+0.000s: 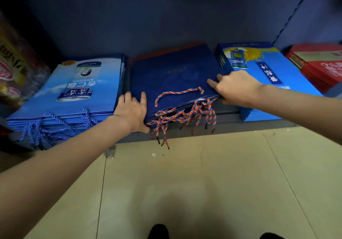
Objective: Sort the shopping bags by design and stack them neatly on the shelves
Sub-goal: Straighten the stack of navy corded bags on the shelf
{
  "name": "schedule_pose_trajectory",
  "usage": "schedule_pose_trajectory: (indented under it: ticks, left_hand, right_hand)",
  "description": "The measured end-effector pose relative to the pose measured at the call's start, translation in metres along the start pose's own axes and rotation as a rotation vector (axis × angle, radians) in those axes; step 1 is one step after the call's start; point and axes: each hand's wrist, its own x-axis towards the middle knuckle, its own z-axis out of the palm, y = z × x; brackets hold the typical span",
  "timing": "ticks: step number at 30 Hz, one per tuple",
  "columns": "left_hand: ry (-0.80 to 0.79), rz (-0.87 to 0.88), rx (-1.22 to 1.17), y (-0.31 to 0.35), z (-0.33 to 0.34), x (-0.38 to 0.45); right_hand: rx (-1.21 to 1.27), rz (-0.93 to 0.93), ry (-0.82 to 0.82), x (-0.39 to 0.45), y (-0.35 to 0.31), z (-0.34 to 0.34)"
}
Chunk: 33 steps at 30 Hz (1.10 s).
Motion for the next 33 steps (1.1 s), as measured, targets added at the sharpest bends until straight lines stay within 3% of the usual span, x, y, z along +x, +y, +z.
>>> schedule_pose_trajectory:
  ticks: [6, 10, 16, 23, 26, 30, 33]
  left_hand:
    - [-0.053, 0.001, -0.123, 0.056, 0.003, -0.008]
    - [-0.15, -0.021, -0.283, 0.065, 0.009, -0.005]
    - [-0.192, -0.043, -0.235, 0.07, 0.006, 0.003]
    - [-0.16, -0.132, -0.391, 0.077, 0.022, 0.006]
    - [-0.175, -0.092, -0.449, 0.072, 0.017, 0.0]
    - [-0.164, -0.074, -0.492, 0.064, 0.012, -0.005]
    - [-0.131, -0.11, -0.497, 0.067, 0.013, -0.006]
  right_hand:
    - [0.087, 0.015, -0.189, -0.048, -0.024, 0.06]
    - [0.475, 0.127, -0.231, -0.041, -0.041, 0.083]
    - [0.962, 0.213, -0.195, -0.043, -0.04, 0.096]
    - [0.845, 0.307, 0.006, -0.083, -0.029, 0.098]
    - [0.89, 0.377, -0.055, -0.087, -0.037, 0.106]
    - [1.054, 0.288, -0.045, -0.067, -0.055, 0.11]
    - [1.086, 0.335, -0.167, -0.051, -0.061, 0.103]
